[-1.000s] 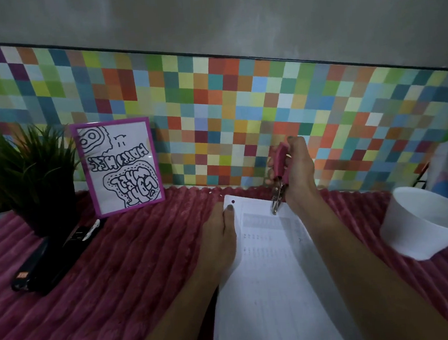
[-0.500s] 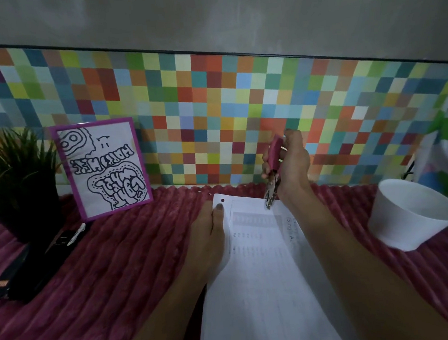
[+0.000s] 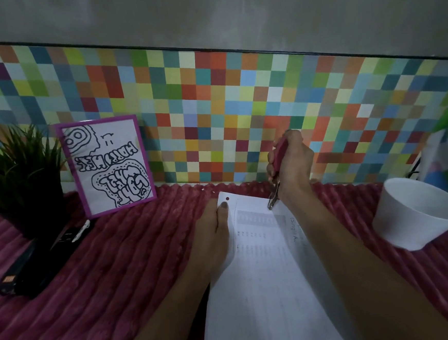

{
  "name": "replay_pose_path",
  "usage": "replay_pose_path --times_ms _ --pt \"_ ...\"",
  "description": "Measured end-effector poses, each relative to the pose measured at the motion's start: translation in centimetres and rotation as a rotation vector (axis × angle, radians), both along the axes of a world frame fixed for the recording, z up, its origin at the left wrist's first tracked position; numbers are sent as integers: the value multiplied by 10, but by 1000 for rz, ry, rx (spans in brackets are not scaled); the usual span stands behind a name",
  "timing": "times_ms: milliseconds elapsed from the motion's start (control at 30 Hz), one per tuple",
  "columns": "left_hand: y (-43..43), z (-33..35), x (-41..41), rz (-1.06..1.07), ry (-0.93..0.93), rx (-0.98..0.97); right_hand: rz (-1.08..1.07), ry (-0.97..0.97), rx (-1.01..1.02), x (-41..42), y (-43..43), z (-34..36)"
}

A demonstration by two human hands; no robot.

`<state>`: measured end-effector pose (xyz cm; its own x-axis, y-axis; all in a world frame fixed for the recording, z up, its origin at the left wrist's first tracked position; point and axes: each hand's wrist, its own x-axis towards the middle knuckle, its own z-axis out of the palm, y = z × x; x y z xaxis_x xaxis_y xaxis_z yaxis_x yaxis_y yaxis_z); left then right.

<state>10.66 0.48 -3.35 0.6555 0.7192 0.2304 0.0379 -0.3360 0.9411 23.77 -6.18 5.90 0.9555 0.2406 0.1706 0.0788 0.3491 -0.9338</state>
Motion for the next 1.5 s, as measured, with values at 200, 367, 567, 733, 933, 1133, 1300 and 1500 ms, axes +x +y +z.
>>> replay_pose_path --times_ms 200,367,567,733,933,1133,1300,1500 --pt "0 0 -1 -17 5 3 18 42 -1 0 -3 1" --pt "1 0 -1 13 4 17 170 90 28 1 -10 3" --pt "0 4 -4 -28 -12 -32 169 86 67 -2 -14 4" --pt "-4 11 -8 -42 10 -3 160 95 94 -3 -16 2" --pt "-4 8 -8 -43 -4 17 236 86 85 1 -19 0" --pt "-1 4 -4 -15 -8 1 360 108 105 1 -21 2" --pt "0 2 -1 36 -17 -23 469 85 200 6 -24 5" --pt "0 5 -4 29 8 -8 362 146 244 8 -22 0"
